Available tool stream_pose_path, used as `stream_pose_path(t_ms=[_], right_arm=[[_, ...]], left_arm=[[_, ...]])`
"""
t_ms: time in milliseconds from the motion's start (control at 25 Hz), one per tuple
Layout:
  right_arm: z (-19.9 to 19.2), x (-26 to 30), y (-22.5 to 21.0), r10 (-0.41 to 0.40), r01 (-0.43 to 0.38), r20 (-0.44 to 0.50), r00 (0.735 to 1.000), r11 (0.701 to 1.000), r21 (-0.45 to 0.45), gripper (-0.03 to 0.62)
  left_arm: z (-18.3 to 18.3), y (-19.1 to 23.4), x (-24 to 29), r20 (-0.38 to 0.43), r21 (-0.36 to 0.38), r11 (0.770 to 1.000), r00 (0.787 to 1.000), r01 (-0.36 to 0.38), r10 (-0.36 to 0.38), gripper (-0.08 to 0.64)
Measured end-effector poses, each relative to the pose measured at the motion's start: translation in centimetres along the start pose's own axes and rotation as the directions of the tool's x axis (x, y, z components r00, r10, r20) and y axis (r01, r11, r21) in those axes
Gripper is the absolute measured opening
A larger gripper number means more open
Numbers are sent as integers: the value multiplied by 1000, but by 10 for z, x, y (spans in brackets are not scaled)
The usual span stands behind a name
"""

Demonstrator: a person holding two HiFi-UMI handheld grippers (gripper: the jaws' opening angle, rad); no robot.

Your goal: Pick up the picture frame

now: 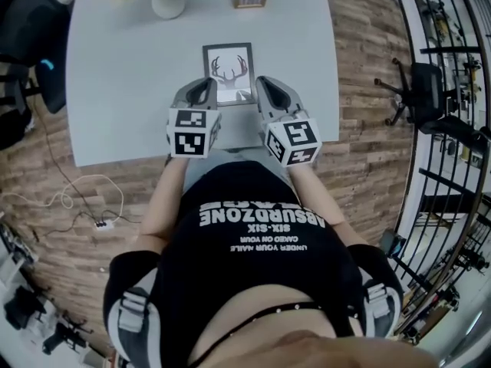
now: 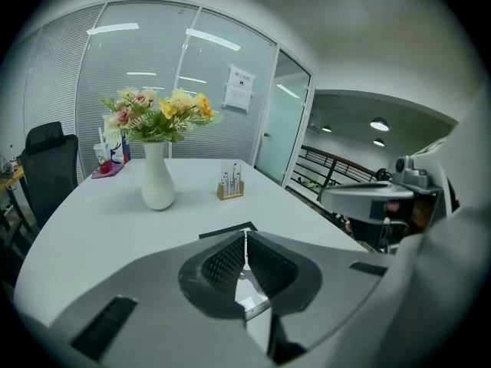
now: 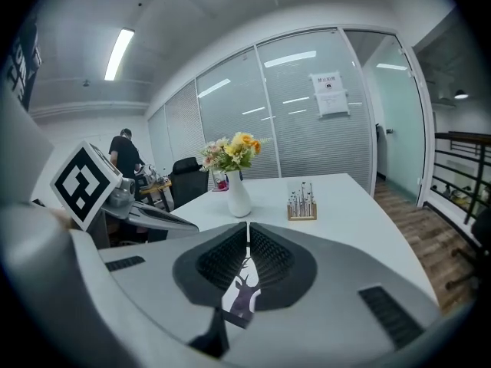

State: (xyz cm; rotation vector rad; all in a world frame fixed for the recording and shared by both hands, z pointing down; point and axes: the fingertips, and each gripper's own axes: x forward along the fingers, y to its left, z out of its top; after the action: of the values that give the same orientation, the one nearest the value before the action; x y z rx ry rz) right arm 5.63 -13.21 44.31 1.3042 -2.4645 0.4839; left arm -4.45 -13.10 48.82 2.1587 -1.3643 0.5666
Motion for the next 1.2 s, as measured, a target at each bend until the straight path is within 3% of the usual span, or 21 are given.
stream_pose_path(t_ms=[400, 600, 1200], right_arm=[[-18, 21, -11, 2, 0, -53, 999, 1000, 25, 29], [-25, 31, -14, 7, -4, -84, 996, 999, 34, 54], [-66, 57, -26, 21, -9, -207, 978, 998, 58, 81]], left_arm=[[-5, 8, 23, -49, 33, 999, 998, -30, 31, 23], [-15, 11, 35, -102, 25, 1000, 995, -8, 10, 128], [-47, 25, 70, -200, -8, 1000, 980, 3, -5, 137]])
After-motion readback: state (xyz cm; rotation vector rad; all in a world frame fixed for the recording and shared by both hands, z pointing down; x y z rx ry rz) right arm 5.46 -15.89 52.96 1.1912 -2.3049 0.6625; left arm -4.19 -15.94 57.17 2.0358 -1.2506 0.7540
